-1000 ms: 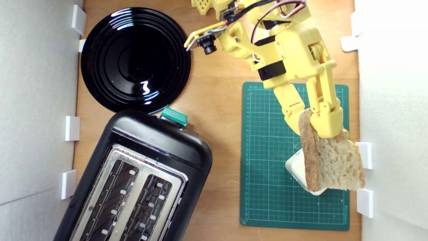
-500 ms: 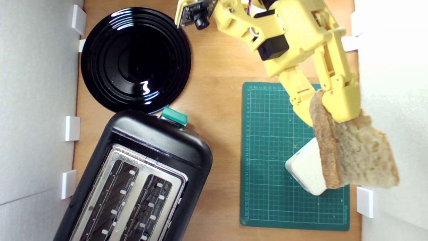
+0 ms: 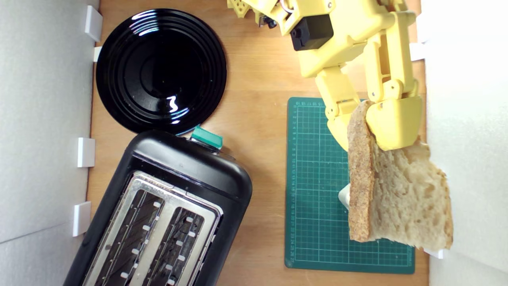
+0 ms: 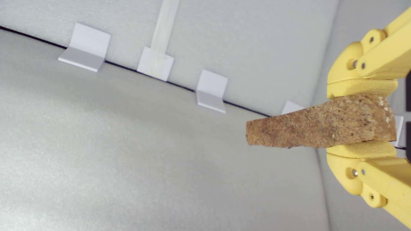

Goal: Pick bread and place in toaster

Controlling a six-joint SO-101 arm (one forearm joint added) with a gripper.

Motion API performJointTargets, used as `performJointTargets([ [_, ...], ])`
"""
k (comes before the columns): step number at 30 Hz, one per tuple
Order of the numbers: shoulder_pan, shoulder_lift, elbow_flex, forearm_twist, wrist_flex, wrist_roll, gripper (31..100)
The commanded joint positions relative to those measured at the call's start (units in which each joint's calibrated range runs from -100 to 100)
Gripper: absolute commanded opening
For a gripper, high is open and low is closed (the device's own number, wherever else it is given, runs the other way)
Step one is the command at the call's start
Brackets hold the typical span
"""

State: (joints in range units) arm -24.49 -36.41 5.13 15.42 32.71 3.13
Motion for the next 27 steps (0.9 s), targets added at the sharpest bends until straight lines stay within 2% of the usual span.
performJointTargets([
  [1, 0.15, 1.47, -11.9, 0.72, 8.24, 4.95, 60.9],
  [5, 0.47, 4.05, -18.07, 1.18, 17.37, 13.27, 60.6],
  [12, 7.89, 5.46, -19.88, 0.36, 27.95, 27.34, 60.6],
  [15, 10.71, 5.46, -19.88, 1.27, 33.24, 32.26, 60.6],
  [18, 12.48, 5.13, -19.88, 1.63, 37.08, 39.85, 60.6],
  [24, 14.82, 4.55, -19.98, 2.54, 37.0, 41.26, 60.8],
  [27, 14.82, 3.97, -19.79, 2.54, 37.0, 43.98, 60.8],
])
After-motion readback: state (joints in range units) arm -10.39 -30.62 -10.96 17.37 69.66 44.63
